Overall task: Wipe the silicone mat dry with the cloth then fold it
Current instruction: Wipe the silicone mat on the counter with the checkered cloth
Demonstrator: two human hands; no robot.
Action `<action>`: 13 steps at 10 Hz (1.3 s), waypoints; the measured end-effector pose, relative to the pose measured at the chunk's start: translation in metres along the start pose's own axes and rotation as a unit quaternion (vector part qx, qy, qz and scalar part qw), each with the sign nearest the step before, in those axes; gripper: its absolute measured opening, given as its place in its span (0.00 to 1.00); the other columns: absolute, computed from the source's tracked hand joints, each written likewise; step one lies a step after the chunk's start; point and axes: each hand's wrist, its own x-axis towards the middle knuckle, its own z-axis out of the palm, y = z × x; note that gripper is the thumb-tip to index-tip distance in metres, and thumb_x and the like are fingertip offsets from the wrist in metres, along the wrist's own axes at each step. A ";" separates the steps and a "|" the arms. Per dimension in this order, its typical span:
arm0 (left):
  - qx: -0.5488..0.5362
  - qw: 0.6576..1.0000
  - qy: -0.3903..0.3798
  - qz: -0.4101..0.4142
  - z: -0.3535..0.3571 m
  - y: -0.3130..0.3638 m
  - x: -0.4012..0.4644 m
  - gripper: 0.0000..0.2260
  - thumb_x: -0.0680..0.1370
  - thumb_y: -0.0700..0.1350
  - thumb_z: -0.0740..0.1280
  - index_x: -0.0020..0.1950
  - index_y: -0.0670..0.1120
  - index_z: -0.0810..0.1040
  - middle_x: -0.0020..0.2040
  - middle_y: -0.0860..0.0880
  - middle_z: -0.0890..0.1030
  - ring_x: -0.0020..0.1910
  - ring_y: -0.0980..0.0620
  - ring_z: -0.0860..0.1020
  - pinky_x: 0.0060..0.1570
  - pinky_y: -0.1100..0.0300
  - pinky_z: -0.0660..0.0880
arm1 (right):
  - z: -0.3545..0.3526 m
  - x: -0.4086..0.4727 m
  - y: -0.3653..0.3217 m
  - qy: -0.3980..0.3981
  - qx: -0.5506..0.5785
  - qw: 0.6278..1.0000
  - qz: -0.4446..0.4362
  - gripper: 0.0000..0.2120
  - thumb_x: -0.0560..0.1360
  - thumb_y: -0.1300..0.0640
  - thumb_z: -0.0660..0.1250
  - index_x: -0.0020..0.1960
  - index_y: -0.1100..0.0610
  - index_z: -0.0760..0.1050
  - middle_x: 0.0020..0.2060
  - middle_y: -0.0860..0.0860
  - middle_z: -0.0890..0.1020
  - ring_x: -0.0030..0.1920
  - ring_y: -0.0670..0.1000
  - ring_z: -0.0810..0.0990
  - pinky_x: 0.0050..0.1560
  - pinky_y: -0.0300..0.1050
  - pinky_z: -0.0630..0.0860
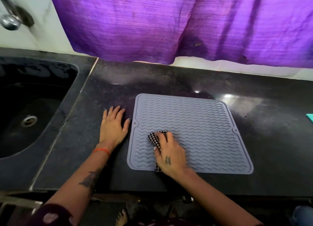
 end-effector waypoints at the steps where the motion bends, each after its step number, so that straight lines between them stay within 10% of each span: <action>1: 0.001 1.000 -0.009 0.000 0.001 -0.001 0.000 0.26 0.76 0.55 0.53 0.69 0.42 0.70 0.71 0.41 0.68 0.73 0.41 0.60 0.74 0.48 0.48 | 0.007 -0.006 -0.017 -0.008 -0.001 0.997 -0.079 0.22 0.76 0.50 0.56 0.70 0.49 0.62 0.59 0.54 0.69 0.53 0.54 0.74 0.46 0.48 0.75; 9: 0.000 1.000 -0.020 -0.013 0.002 -0.002 0.003 0.26 0.76 0.54 0.52 0.68 0.41 0.70 0.71 0.41 0.69 0.73 0.41 0.61 0.74 0.49 0.48 | 0.025 0.002 0.004 -0.030 -0.085 0.921 -0.378 0.21 0.77 0.52 0.59 0.68 0.37 0.63 0.56 0.49 0.72 0.49 0.51 0.69 0.49 0.46 0.68; 11: -0.009 1.000 -0.013 -0.014 0.002 -0.002 0.002 0.30 0.76 0.58 0.48 0.68 0.41 0.70 0.70 0.41 0.69 0.73 0.41 0.61 0.74 0.48 0.49 | -0.003 0.026 0.002 -0.105 0.225 0.938 -0.242 0.16 0.77 0.54 0.62 0.64 0.42 0.71 0.55 0.47 0.76 0.53 0.44 0.73 0.53 0.39 0.71; 13: -0.002 1.000 -0.013 -0.017 0.001 0.001 0.002 0.35 0.74 0.64 0.45 0.69 0.43 0.70 0.71 0.43 0.68 0.73 0.43 0.60 0.74 0.50 0.47 | -0.032 0.064 0.022 -0.109 0.774 0.600 0.171 0.18 0.73 0.53 0.65 0.58 0.62 0.74 0.46 0.55 0.83 0.42 0.50 0.82 0.41 0.42 0.81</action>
